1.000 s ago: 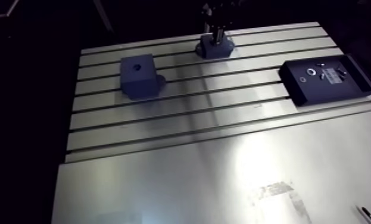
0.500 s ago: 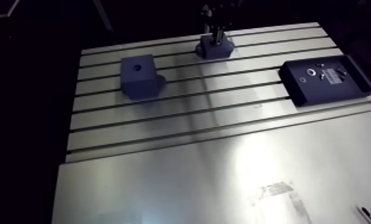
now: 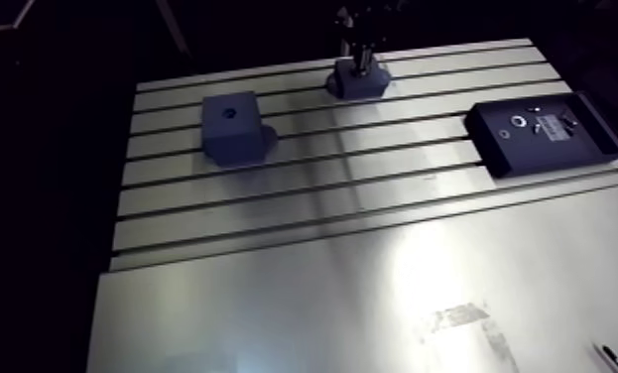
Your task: Pick up the bearing and press it into the housing until flush.
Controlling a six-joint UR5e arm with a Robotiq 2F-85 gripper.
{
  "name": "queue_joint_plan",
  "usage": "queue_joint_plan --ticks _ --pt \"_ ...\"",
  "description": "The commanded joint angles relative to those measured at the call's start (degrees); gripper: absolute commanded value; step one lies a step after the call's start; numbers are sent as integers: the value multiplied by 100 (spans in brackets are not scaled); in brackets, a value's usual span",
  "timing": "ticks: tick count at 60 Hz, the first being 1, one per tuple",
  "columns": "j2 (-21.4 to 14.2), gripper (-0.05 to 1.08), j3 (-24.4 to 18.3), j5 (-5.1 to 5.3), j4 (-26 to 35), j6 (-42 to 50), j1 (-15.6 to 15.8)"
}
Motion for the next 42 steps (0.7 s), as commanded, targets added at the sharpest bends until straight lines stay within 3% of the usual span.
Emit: queue_joint_plan --ticks 1,42 --pt "0 108 7 7 0 1 10" --pt "8 108 24 0 -18 -34 1"
